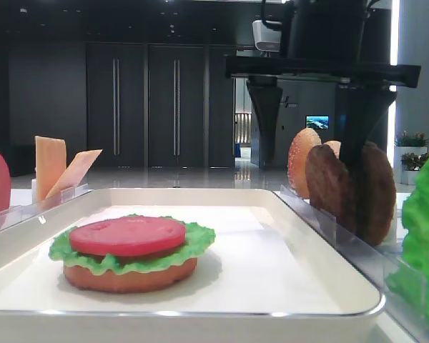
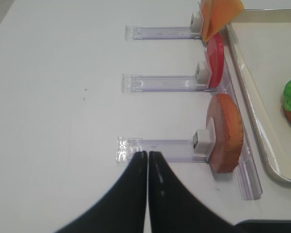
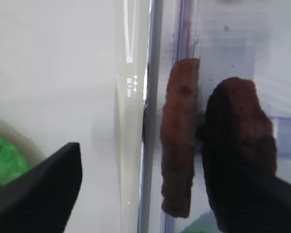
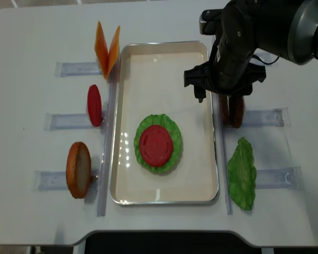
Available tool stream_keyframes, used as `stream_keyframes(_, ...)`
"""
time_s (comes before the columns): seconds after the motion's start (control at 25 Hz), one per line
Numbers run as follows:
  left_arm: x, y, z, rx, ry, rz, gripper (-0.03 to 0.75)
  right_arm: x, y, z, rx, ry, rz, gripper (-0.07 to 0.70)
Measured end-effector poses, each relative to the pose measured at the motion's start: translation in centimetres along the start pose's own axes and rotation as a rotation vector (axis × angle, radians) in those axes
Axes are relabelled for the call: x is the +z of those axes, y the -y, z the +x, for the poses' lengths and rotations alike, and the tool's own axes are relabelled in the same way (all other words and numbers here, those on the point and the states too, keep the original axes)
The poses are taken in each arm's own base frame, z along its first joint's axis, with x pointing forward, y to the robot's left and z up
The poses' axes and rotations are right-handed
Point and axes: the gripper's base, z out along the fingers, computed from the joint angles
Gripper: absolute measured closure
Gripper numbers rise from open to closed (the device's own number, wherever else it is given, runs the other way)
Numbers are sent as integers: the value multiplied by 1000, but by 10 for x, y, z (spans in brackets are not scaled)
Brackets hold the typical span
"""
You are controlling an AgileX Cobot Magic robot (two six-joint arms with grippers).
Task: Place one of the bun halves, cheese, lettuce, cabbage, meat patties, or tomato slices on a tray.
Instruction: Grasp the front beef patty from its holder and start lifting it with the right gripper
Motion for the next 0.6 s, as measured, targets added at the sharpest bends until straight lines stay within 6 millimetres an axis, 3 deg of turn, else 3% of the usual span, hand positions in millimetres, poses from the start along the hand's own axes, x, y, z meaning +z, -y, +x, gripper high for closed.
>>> stream_keyframes(0.28, 0, 0, 0, 0, 0, 0, 715, 2, 1, -1, -15, 6, 19, 209)
stream_keyframes(0.6, 0, 0, 0, 0, 0, 0, 715, 14, 2, -1, -28, -14, 46, 220)
